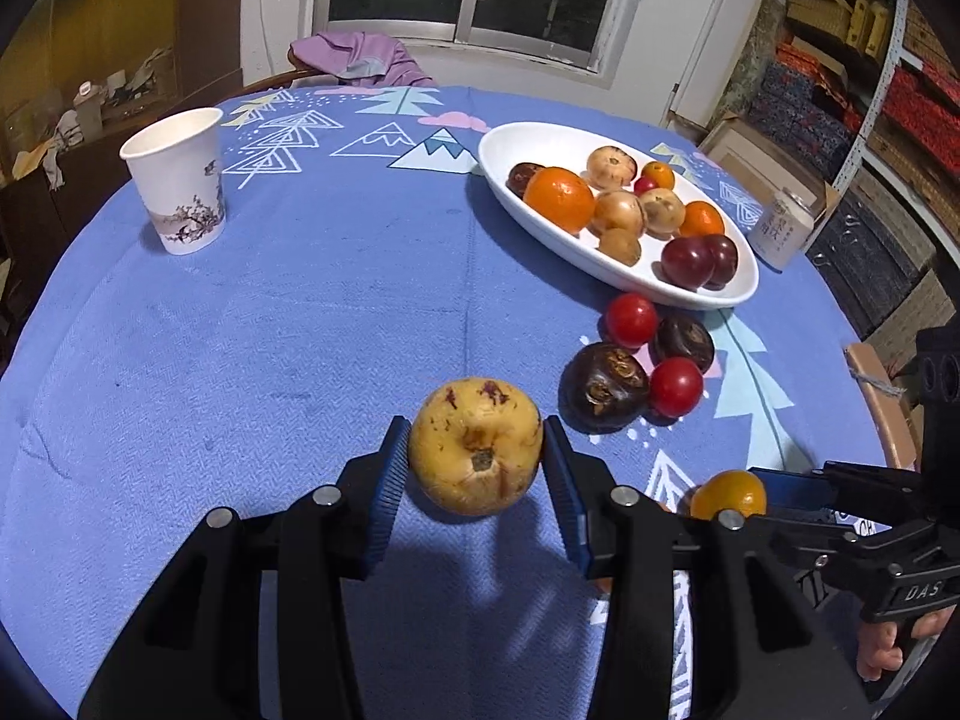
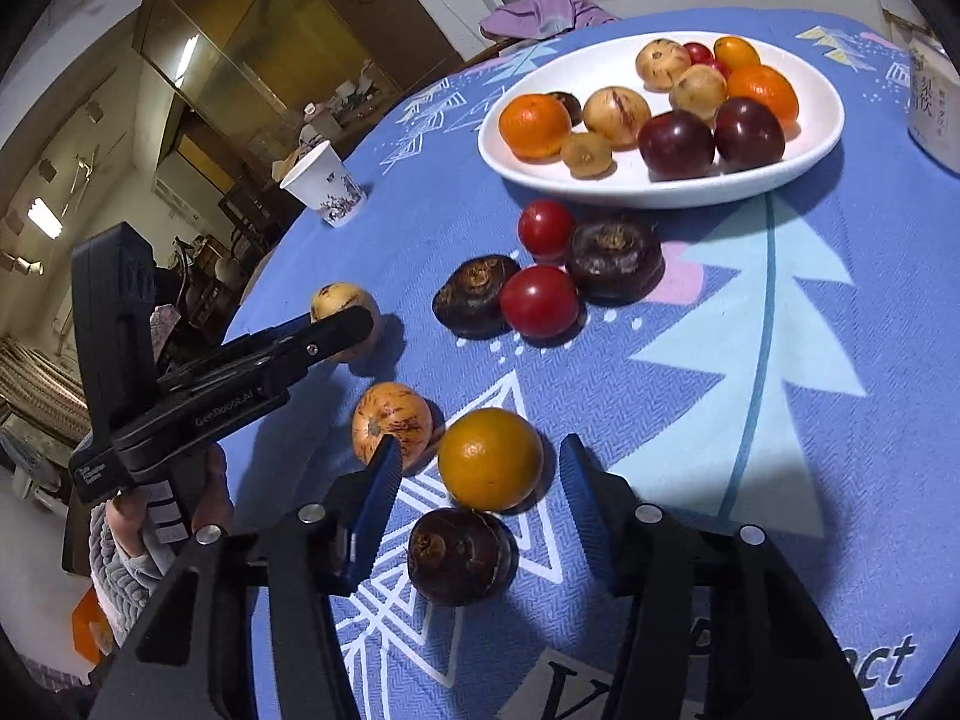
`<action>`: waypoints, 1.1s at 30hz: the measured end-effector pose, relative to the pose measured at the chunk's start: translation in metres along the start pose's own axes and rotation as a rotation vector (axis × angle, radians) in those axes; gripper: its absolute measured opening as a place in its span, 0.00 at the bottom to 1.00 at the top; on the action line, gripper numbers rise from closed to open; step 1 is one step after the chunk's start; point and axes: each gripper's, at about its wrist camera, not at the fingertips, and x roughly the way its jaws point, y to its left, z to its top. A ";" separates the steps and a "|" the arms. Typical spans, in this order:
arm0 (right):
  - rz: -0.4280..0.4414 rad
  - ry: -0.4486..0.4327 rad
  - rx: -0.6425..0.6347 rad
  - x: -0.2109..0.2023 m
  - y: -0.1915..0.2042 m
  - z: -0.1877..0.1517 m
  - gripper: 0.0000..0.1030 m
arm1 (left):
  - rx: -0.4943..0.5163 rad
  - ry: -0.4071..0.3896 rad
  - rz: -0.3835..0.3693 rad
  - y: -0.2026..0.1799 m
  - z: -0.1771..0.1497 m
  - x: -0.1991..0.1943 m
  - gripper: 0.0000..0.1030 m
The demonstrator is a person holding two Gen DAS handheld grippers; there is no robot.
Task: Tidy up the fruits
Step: 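Grasp a yellow speckled fruit with the left tool while the right tool grasps a tangerine, then carry the speckled fruit and tangerine over the white plate and open both tools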
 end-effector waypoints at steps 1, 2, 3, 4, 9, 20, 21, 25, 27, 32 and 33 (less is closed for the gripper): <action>-0.007 0.001 -0.006 0.001 0.001 -0.001 0.52 | 0.005 0.001 0.001 -0.001 -0.001 0.000 0.42; -0.011 0.004 -0.008 0.002 0.002 -0.001 0.52 | 0.009 0.004 0.001 -0.002 -0.001 0.001 0.42; -0.013 0.009 -0.008 0.003 0.001 -0.001 0.50 | 0.009 0.006 0.002 -0.002 -0.001 0.003 0.42; -0.013 0.016 -0.006 0.006 0.001 -0.002 0.47 | 0.009 0.008 0.003 -0.003 -0.001 0.003 0.42; -0.011 0.007 0.003 0.008 0.001 -0.004 0.37 | 0.008 0.016 0.004 -0.003 -0.002 0.006 0.42; 0.000 -0.058 0.016 -0.009 -0.001 0.003 0.37 | 0.037 0.003 0.029 -0.009 -0.005 0.010 0.42; 0.002 -0.072 0.023 -0.013 -0.003 0.004 0.37 | 0.036 -0.001 0.029 -0.009 -0.005 0.009 0.42; 0.001 -0.140 0.056 -0.033 -0.013 0.010 0.37 | 0.030 -0.068 0.040 -0.013 0.002 -0.004 0.42; -0.004 -0.183 0.087 -0.045 -0.021 0.017 0.37 | 0.035 -0.089 0.044 -0.018 0.013 -0.011 0.42; -0.047 -0.294 0.127 -0.079 -0.031 0.051 0.37 | 0.064 -0.154 0.030 -0.041 0.062 -0.026 0.42; -0.061 -0.320 0.127 -0.087 -0.032 0.063 0.37 | 0.073 -0.165 0.030 -0.047 0.073 -0.026 0.42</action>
